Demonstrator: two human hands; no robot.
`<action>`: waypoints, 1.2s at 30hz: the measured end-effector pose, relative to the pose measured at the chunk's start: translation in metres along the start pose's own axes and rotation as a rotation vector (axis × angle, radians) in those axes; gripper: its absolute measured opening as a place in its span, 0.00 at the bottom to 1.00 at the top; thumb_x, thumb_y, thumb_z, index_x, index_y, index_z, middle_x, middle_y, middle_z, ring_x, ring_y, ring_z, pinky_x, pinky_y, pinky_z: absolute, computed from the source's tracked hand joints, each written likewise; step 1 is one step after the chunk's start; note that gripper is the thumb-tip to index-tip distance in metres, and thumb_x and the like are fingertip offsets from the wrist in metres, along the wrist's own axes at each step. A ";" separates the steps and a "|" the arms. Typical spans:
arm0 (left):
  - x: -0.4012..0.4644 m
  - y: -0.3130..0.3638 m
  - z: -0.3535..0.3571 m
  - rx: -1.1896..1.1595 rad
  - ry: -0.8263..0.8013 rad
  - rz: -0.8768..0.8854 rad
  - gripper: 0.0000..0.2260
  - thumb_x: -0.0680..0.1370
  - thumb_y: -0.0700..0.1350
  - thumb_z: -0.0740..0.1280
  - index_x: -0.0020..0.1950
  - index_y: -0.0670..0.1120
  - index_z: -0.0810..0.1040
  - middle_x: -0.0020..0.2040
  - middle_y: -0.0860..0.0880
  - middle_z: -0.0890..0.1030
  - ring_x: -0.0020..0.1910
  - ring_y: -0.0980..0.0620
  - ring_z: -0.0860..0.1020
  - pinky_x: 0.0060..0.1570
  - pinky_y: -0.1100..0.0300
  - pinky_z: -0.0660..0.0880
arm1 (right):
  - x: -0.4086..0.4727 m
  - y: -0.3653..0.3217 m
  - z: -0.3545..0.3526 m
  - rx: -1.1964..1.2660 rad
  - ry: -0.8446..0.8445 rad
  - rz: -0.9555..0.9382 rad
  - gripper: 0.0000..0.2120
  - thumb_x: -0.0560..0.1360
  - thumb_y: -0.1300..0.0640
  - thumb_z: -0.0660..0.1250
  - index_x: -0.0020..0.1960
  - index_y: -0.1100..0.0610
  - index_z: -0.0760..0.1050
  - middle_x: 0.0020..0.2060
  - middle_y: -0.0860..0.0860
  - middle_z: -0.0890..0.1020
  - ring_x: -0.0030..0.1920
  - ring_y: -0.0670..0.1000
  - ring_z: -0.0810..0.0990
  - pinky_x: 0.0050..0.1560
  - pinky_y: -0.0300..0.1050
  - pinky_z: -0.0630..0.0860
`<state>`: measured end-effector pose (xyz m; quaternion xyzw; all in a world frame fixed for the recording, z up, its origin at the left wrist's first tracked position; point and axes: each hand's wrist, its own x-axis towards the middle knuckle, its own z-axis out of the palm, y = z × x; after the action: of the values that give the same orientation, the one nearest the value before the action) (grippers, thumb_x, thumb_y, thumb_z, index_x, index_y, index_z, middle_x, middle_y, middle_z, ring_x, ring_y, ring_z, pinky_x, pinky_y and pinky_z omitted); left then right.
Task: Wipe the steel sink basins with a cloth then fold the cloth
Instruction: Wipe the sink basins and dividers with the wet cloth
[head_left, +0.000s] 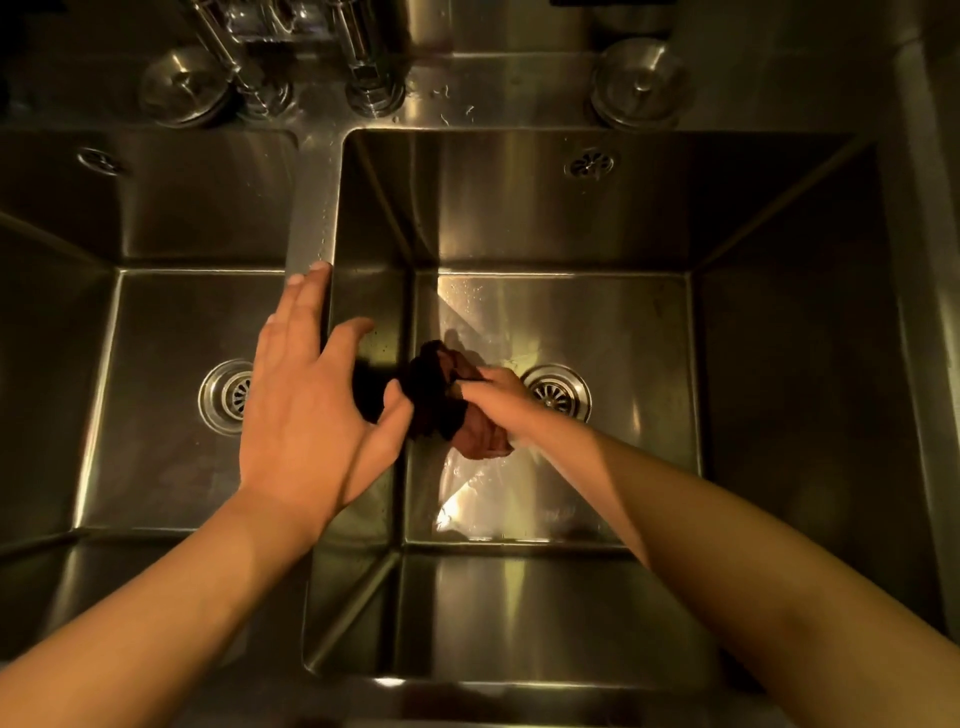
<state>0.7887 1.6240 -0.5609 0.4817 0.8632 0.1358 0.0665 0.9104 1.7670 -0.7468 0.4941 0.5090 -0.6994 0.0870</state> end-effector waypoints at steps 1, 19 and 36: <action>0.000 0.000 0.000 0.000 -0.002 0.003 0.26 0.74 0.57 0.66 0.68 0.44 0.77 0.83 0.42 0.57 0.84 0.43 0.52 0.79 0.41 0.60 | 0.003 -0.005 -0.010 -0.083 0.073 -0.020 0.13 0.75 0.57 0.71 0.59 0.56 0.81 0.49 0.54 0.85 0.53 0.58 0.85 0.50 0.45 0.81; 0.001 0.002 -0.002 0.002 -0.034 -0.014 0.24 0.73 0.55 0.66 0.65 0.45 0.80 0.84 0.41 0.55 0.84 0.42 0.51 0.79 0.40 0.58 | 0.019 0.057 -0.004 -1.538 0.073 -0.595 0.36 0.79 0.33 0.54 0.83 0.43 0.50 0.83 0.55 0.47 0.80 0.69 0.38 0.75 0.73 0.47; 0.000 0.002 -0.004 0.010 -0.054 0.011 0.26 0.75 0.56 0.66 0.68 0.43 0.78 0.84 0.41 0.54 0.84 0.42 0.50 0.79 0.39 0.58 | 0.011 0.058 -0.008 -1.914 -0.492 -1.175 0.20 0.84 0.47 0.49 0.73 0.43 0.68 0.70 0.48 0.76 0.68 0.55 0.74 0.62 0.52 0.71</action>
<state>0.7895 1.6247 -0.5569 0.4900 0.8592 0.1190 0.0867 0.9459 1.7510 -0.7918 -0.2379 0.9530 -0.0364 0.1840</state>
